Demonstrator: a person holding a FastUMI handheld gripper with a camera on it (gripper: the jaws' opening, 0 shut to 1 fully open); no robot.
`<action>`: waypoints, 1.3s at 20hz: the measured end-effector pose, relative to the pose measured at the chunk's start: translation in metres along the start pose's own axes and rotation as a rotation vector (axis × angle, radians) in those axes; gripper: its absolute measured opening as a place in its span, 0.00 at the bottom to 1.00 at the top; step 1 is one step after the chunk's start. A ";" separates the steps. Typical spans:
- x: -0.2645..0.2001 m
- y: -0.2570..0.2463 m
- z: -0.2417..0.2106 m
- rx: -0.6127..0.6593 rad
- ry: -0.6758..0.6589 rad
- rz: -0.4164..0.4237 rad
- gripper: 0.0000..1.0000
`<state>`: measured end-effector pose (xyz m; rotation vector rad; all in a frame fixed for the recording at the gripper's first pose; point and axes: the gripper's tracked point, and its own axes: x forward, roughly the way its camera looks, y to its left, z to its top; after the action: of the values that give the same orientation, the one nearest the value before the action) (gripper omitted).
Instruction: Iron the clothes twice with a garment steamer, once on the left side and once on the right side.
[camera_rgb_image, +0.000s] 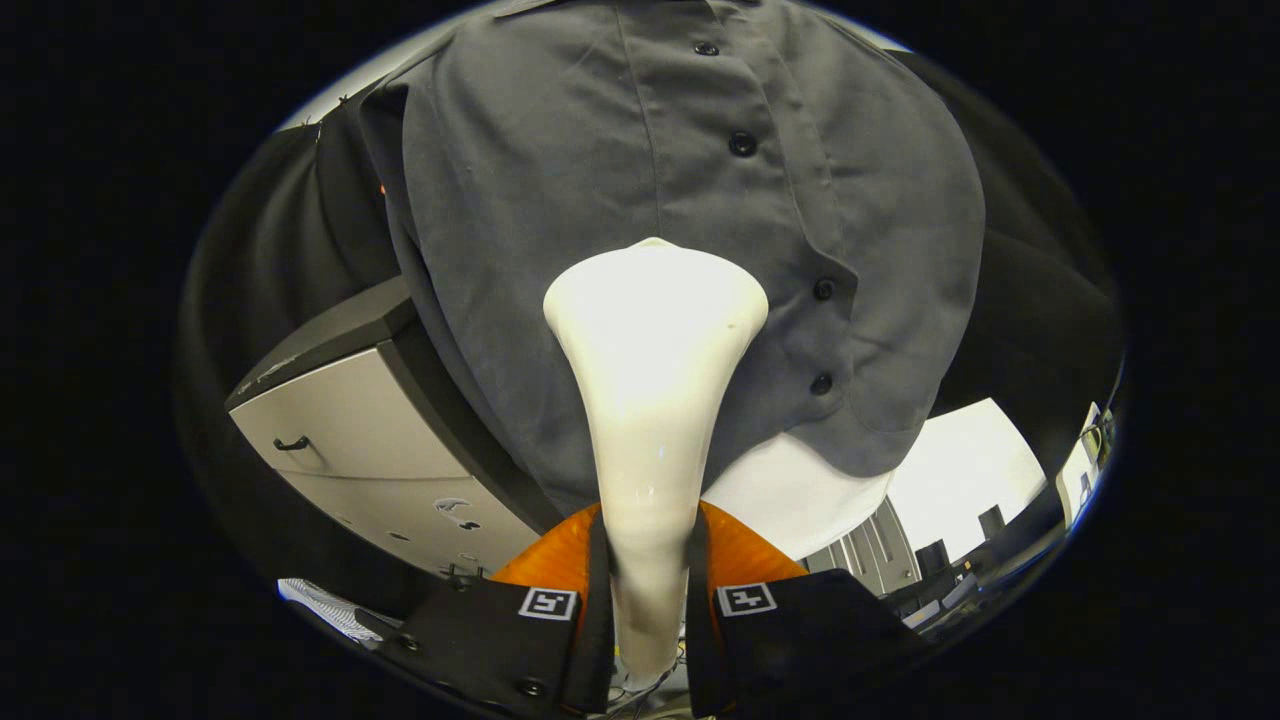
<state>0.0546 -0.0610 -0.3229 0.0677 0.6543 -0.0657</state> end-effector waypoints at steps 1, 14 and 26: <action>0.002 0.000 -0.004 0.002 0.006 0.001 0.37; -0.049 -0.023 0.025 0.006 -0.046 -0.009 0.37; -0.124 -0.068 0.119 0.011 -0.197 -0.049 0.37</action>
<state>0.0233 -0.1339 -0.1562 0.0546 0.4584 -0.1215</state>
